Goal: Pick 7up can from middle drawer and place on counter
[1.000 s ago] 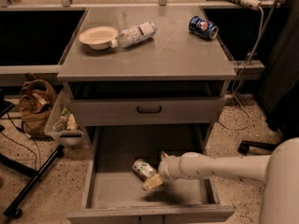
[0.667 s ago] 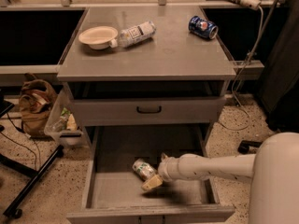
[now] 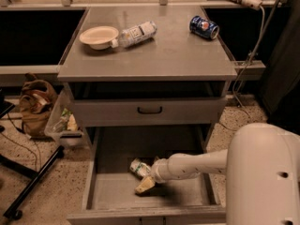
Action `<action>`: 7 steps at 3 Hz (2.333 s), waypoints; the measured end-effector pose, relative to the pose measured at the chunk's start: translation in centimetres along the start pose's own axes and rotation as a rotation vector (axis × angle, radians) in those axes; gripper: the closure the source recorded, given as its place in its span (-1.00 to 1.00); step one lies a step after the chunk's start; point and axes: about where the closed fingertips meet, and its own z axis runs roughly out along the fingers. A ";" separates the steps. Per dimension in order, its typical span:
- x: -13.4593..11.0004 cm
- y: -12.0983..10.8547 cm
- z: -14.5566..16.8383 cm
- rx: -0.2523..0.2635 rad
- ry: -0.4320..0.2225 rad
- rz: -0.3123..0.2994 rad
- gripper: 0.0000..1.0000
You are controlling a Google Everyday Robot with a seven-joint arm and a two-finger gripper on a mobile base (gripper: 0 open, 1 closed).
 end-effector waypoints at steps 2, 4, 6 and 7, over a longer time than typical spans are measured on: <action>-0.6 1.2 0.8 -0.019 0.012 0.006 -0.15; -1.1 1.3 0.1 -0.019 0.012 0.006 0.75; -5.2 3.0 -11.2 -0.001 0.006 -0.075 1.00; -5.2 3.0 -11.1 -0.002 0.006 -0.075 1.00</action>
Offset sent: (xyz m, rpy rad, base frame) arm -0.0048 0.0123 -0.0015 -0.0007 0.0186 0.0061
